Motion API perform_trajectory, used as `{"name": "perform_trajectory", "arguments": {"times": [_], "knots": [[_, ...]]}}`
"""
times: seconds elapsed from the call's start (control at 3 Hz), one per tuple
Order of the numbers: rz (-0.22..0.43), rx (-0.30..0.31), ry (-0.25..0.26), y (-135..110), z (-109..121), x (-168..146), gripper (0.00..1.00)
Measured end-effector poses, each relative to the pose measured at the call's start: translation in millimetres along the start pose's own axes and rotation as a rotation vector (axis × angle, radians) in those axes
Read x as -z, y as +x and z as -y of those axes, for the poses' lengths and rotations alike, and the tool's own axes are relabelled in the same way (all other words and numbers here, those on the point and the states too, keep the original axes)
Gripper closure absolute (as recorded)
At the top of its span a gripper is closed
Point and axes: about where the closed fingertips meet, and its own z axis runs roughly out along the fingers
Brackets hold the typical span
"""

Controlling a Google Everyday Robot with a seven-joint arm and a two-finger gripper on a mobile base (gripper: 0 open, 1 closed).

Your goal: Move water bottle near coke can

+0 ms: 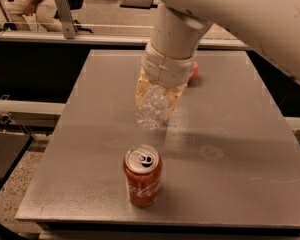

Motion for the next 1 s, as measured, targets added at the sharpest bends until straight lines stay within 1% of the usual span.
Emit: {"name": "perform_trajectory", "arguments": {"times": [0.33, 0.67, 1.0], "knots": [[0.032, 0.005, -0.007, -20, -13, -4, 1.00], [0.052, 0.014, -0.006, -39, -24, -9, 0.85], [0.064, 0.010, -0.007, -50, -28, -17, 0.64]]}}
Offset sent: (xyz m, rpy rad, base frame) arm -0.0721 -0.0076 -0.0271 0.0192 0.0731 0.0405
